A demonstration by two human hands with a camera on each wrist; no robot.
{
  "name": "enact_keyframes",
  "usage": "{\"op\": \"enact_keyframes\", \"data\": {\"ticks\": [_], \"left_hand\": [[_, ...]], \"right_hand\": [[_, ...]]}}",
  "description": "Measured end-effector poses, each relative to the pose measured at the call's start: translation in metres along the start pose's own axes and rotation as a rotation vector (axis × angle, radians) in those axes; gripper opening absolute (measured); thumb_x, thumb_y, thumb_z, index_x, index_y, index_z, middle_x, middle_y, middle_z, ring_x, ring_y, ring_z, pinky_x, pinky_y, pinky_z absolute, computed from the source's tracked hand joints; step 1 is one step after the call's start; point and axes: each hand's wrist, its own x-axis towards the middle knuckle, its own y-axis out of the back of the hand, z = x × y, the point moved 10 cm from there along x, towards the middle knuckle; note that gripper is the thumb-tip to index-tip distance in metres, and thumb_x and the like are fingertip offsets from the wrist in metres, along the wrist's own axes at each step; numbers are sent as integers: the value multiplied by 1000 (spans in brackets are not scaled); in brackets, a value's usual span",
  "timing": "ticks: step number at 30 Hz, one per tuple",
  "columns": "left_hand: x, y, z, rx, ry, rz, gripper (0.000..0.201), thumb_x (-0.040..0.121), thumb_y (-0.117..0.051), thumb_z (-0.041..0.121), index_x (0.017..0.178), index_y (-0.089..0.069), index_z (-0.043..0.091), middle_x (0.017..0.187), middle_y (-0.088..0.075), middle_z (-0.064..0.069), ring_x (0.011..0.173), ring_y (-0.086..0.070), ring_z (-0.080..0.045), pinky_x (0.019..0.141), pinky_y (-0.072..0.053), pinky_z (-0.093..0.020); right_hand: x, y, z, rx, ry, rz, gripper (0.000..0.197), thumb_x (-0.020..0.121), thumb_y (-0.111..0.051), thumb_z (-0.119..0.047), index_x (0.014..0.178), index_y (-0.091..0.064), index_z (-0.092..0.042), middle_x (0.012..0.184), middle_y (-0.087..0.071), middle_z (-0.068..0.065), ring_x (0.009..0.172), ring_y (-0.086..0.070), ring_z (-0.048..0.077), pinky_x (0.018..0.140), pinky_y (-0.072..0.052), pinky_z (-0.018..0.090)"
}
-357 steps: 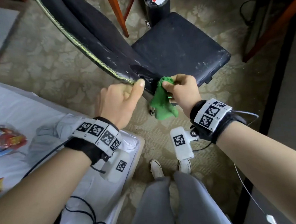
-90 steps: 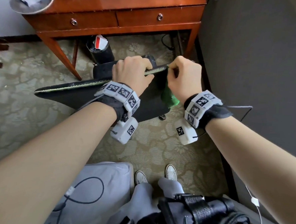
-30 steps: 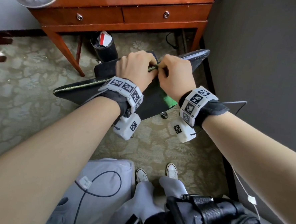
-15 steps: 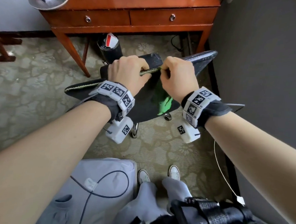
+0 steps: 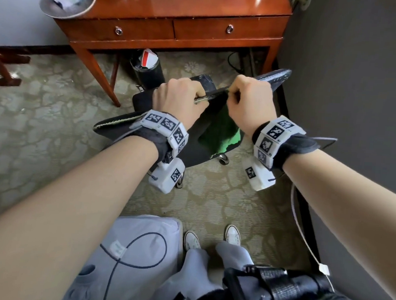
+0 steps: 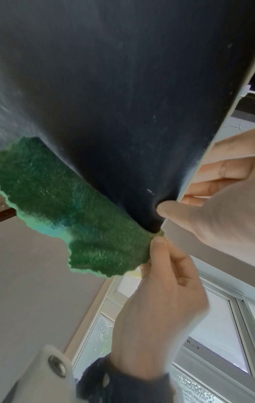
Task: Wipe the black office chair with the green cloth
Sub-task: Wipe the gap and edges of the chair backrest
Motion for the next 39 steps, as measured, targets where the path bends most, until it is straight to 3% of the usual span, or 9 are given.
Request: {"op": "enact_keyframes", "data": {"ticks": [3,8,12,15,22,28,35,39], "left_hand": [[1,-1,3,-1,0,10,21,89,-65,45,106,-71,34,106,-70,3,98,-65,-31,79,-48,-38],[1,-1,11,21,-11,16,21,91,-61,41,109,-70,35,107,-69,3,98,-65,-31,70,-39,-34],[-6,4,2,-6,-27,15,23,90,-64,44,110,-69,35,109,-67,7,98,-65,-29,79,-46,-36],[-14,9,-15,2,-7,41,22,90,-65,45,109,-70,35,108,-68,9,96,-65,-27,78,-48,-36],[-13,6,-10,18,-10,45,20,90,-63,41,107,-70,34,108,-68,6,96,-64,-29,75,-45,-35],[-11,5,-8,-16,4,50,18,90,-64,43,104,-71,34,106,-68,7,96,-64,-28,78,-45,-35],[-7,-1,1,-4,5,52,19,91,-60,43,106,-69,36,108,-67,6,97,-63,-30,73,-33,-33],[-4,-2,1,-25,-10,43,20,90,-63,46,106,-69,36,110,-68,9,99,-64,-28,78,-41,-35]], "right_hand": [[2,-1,3,-17,-19,6,6,83,-52,-10,83,-58,-8,84,-65,9,78,-60,31,72,-47,36],[-4,-15,-30,61,79,-70,2,82,-53,-9,81,-54,-9,82,-63,10,74,-58,32,66,-48,41],[4,-1,2,-5,17,-43,8,82,-50,-10,84,-57,-8,84,-64,10,77,-60,34,71,-50,42],[7,6,20,-31,-30,8,9,82,-48,-10,84,-57,-7,83,-64,11,77,-59,35,69,-49,39],[-4,-18,-35,24,118,-69,5,82,-51,-9,82,-55,-7,82,-62,10,72,-57,33,65,-49,44],[4,-6,-6,-17,80,-22,6,79,-47,-10,80,-52,-10,81,-61,10,72,-57,33,66,-49,43],[-8,-21,-41,25,162,-84,7,81,-49,-8,83,-55,-5,81,-60,14,67,-55,37,60,-49,46],[4,-6,-9,-21,76,-25,9,81,-49,-10,84,-56,-8,84,-62,11,74,-58,34,67,-49,42]]}}
